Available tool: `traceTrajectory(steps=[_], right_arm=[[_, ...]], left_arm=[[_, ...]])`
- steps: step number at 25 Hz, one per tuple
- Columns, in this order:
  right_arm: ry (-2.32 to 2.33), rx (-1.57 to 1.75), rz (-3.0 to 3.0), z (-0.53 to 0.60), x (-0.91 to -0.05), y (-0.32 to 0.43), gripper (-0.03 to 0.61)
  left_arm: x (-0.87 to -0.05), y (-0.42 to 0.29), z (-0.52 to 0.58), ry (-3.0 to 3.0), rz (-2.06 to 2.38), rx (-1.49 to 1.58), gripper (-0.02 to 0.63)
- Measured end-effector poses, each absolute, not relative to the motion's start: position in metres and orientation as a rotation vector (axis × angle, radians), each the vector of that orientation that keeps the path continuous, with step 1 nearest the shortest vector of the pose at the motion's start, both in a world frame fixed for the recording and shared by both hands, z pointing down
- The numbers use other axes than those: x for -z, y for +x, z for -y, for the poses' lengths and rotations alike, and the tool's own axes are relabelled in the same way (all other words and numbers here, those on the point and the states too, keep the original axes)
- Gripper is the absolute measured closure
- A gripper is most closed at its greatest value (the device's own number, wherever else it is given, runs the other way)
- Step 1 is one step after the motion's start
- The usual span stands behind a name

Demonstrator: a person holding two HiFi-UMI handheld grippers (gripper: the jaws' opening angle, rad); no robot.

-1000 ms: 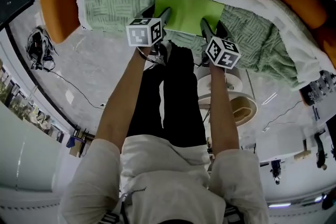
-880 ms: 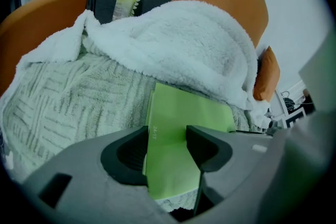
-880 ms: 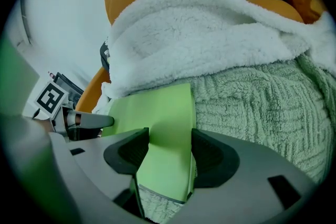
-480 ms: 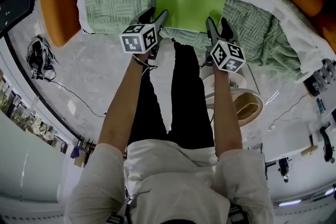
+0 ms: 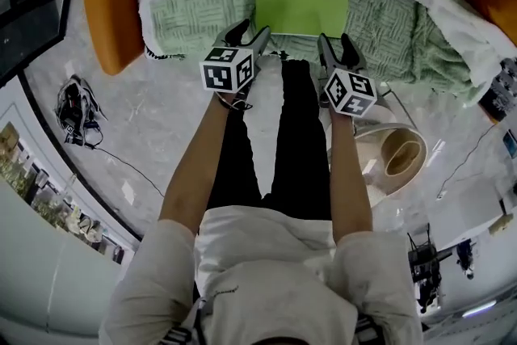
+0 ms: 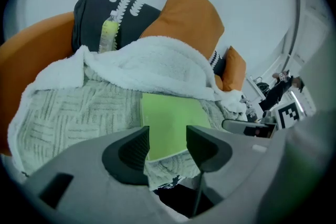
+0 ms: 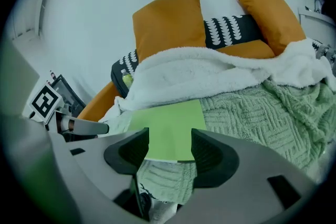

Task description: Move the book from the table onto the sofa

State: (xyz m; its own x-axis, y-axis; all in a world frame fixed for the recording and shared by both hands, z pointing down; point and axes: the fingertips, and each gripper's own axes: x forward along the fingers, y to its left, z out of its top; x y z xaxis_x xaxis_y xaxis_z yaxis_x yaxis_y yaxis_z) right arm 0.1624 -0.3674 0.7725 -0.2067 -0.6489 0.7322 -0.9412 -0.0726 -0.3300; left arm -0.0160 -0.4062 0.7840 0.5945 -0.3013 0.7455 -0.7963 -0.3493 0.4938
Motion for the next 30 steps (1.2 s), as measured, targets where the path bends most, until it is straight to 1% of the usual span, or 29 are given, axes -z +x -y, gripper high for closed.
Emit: traceTrajectory(steps=[10,16,20,30], right_arm=[[1.850,-1.094,1.843,0.332,-0.714,0.122,0.327],[1.952,-1.105,1.796,0.307,-0.670,0.105,0.328],[1.942,-1.065,1.799,0.298,-0.646,0.089,0.328],[2.018,-0.972,1.809,0.290,-0.590,0.081,0.340]], left_arm=[[-0.715,-0.038,0.386,2.141,0.801,-0.697,0.396],[-0.672,-0.056,0.370,2.190,0.769,-0.670,0.400],[-0.647,-0.069,0.367,2.195,0.786,-0.643,0.403],[-0.600,-0.067,0.358,2.229,0.746,-0.570,0.414]])
